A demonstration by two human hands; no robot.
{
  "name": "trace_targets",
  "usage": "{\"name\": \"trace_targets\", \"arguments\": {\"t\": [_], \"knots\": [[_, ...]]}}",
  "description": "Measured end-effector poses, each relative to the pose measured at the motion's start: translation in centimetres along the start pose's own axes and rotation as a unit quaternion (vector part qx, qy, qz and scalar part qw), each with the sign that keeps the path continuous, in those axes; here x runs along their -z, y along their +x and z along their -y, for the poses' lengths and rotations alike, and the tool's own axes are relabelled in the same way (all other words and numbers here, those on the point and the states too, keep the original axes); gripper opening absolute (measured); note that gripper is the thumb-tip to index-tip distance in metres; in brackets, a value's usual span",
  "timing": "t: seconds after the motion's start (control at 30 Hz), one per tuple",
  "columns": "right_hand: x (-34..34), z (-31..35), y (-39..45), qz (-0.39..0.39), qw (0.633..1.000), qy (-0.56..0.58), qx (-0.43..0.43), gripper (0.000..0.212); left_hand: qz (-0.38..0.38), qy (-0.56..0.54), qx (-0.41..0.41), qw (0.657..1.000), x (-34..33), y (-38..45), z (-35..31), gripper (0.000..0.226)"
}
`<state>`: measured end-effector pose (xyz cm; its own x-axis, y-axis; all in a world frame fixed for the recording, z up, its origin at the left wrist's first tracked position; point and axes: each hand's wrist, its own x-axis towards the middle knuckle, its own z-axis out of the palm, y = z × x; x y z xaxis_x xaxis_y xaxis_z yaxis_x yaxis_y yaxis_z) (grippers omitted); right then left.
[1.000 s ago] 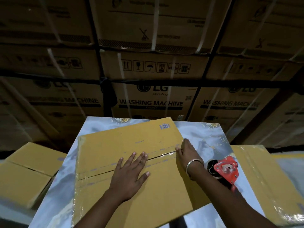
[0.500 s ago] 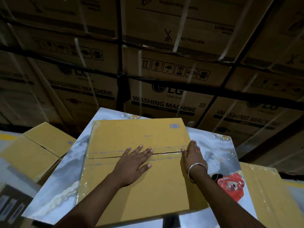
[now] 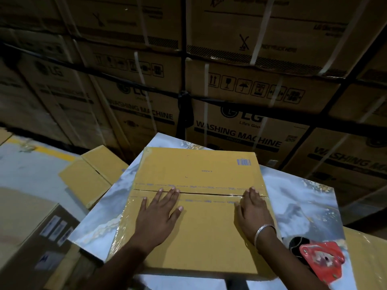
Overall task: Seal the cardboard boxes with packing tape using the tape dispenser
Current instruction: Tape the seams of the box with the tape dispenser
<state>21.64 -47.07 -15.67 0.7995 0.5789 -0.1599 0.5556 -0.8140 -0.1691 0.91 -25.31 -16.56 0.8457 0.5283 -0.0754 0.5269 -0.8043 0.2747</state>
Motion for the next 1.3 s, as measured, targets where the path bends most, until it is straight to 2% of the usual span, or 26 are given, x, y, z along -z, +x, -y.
{"name": "trace_targets", "arguments": {"t": [0.07, 0.13, 0.23, 0.37, 0.47, 0.57, 0.7, 0.8, 0.83, 0.97, 1.07, 1.17, 1.3], "knots": [[0.0, 0.1, -0.5, 0.024, 0.999, -0.022, 0.01, 0.076, 0.006, -0.002, 0.005, 1.0, 0.0, 0.2, -0.2, 0.082], [-0.1, 0.0, -0.6, 0.036, 0.999, -0.032, 0.015, 0.079, 0.017, 0.0, 0.006, 1.0, 0.1, 0.4, -0.2, 0.083], [0.1, 0.0, 0.1, 0.042, 0.999, -0.029, 0.018, 0.083, 0.046, -0.036, -0.003, 0.998, 0.8, 1.6, -0.2, 0.068], [0.6, -0.3, 1.6, 0.041, 0.999, -0.025, 0.016, 0.084, 0.075, -0.154, -0.05, 0.984, 2.3, 4.2, 1.7, 0.049], [1.0, -0.2, 2.2, 0.041, 0.999, -0.027, 0.002, 0.08, -0.011, -0.182, -0.039, 0.982, 3.3, 4.8, 3.4, 0.045], [0.8, 0.7, 2.4, 0.038, 0.998, -0.027, -0.038, 0.073, -0.09, -0.155, 0.035, 0.983, 3.3, 4.5, 5.6, 0.049], [0.2, 3.7, 2.5, 0.025, 0.992, 0.001, -0.122, 0.07, -0.064, -0.242, 0.059, 0.966, 2.0, 3.9, 7.3, 0.062], [-0.4, 7.6, 2.2, 0.028, 0.985, 0.01, -0.17, 0.076, -0.049, -0.365, 0.081, 0.926, 1.9, 4.0, 8.1, 0.074], [-0.7, 9.1, 2.0, 0.032, 0.984, 0.013, -0.176, 0.078, -0.04, -0.421, 0.098, 0.901, 2.2, 4.2, 8.3, 0.075], [-2.2, 14.7, 1.4, 0.025, 0.984, 0.029, -0.177, 0.079, 0.003, -0.635, 0.133, 0.761, 3.2, 4.0, 8.9, 0.066], [-2.9, 18.1, 0.9, 0.016, 0.983, 0.041, -0.179, 0.081, 0.022, -0.701, 0.125, 0.701, 1.9, 4.0, 9.7, 0.061], [-3.5, 21.3, 0.0, 0.025, 0.988, 0.04, -0.148, 0.082, 0.021, -0.74, 0.097, 0.665, 0.6, 3.8, 10.6, 0.052], [-4.7, 24.8, -2.1, 0.029, 0.997, 0.017, -0.075, 0.082, 0.027, -0.757, 0.058, 0.651, 0.2, 3.6, 10.9, 0.046]]}}
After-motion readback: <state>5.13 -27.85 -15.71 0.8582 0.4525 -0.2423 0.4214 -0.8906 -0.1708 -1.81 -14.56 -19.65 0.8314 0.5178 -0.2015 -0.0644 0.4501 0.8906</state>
